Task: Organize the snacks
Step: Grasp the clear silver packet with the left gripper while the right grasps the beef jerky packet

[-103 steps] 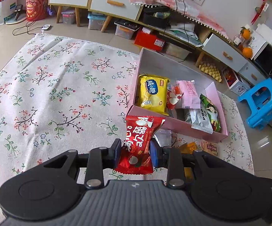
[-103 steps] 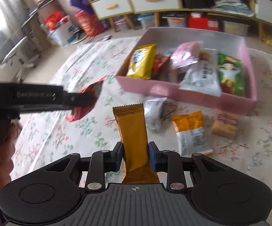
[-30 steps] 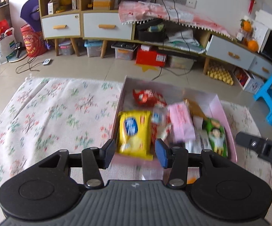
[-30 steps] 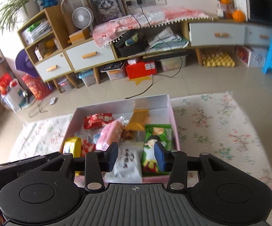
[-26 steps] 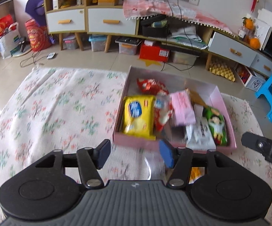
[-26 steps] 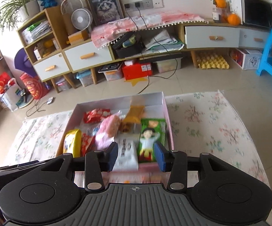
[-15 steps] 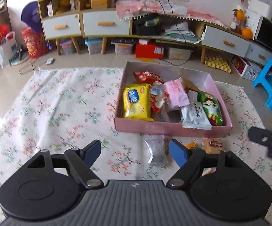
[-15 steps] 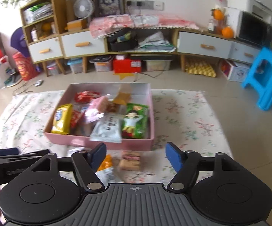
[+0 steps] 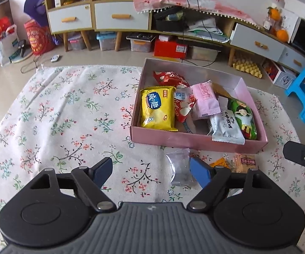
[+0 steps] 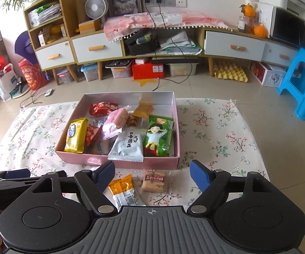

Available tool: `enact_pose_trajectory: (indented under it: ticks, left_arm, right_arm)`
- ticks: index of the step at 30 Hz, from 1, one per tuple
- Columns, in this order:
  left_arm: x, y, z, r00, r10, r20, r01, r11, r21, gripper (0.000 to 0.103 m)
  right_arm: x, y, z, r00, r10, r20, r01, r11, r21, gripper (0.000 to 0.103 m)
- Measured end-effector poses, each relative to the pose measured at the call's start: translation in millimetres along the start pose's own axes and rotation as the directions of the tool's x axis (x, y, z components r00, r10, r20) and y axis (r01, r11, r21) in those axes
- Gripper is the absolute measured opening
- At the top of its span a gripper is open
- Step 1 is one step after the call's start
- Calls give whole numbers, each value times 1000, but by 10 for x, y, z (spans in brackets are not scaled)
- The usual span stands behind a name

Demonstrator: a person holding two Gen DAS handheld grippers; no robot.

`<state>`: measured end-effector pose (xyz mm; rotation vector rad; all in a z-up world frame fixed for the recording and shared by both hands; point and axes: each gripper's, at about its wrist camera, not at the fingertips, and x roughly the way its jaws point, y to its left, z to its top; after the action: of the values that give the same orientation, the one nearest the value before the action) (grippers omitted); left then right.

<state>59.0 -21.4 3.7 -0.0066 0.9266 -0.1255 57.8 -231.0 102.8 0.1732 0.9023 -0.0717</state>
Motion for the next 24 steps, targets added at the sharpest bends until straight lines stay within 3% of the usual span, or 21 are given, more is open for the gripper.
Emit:
enact_pose_trajectory:
  ticks: [4,9,11,19,24]
  left_arm:
    - [60,40,-13,1000,-9,-25,9,1000,-16,80]
    - [236,86,-29,989,-101,-107,90,991,-100,80]
    - [277,77,-40,987,-107,-117,93,989,-118,79]
    - [413,-100,-31,990,-96,-107,91,994,-53,78]
    - [562,-184,-18,993,-57,-104,59,998,11,72]
  right_arm:
    - [62,-44,-2,1000,-2,-23,3,1000,16,88]
    - [209,-85,-47,996,-26,-88,29,999,35,89]
    - [267,-79,-62,994,-17,-110,21,999,36,89]
    - [391,-8,-116,987,-3,-159,5,1000,11,89]
    - [468,-7,-133,983,0,-183,0,1000,0,89]
